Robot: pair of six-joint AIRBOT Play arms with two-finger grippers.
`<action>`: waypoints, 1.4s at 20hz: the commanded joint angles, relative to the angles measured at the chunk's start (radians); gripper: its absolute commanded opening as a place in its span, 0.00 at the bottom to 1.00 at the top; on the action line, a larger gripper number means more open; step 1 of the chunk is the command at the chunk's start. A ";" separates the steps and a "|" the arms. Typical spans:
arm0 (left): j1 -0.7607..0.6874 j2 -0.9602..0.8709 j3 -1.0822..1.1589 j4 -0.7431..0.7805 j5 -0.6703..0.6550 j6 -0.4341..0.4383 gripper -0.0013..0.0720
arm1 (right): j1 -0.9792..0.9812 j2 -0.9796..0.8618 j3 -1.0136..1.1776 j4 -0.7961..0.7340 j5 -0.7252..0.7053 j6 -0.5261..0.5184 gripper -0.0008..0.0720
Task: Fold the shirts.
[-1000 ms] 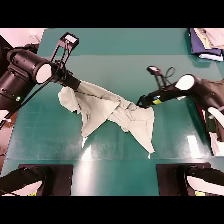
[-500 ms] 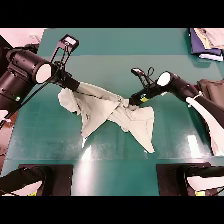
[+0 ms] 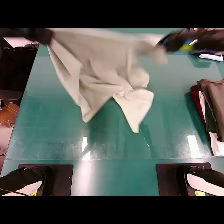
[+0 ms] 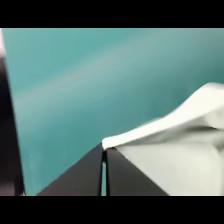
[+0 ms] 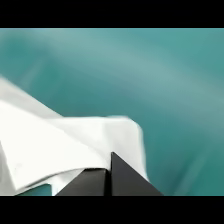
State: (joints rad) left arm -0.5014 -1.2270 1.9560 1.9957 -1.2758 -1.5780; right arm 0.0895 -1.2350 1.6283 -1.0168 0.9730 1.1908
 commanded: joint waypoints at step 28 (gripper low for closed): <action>0.070 -0.384 -0.059 -0.226 0.047 0.082 0.05 | -0.218 -0.287 0.148 -0.007 0.341 0.231 0.03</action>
State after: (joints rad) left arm -0.4713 -1.4300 1.9148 1.7947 -1.2114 -1.4796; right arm -0.1749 -1.3952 1.8618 -1.0374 1.3560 1.4017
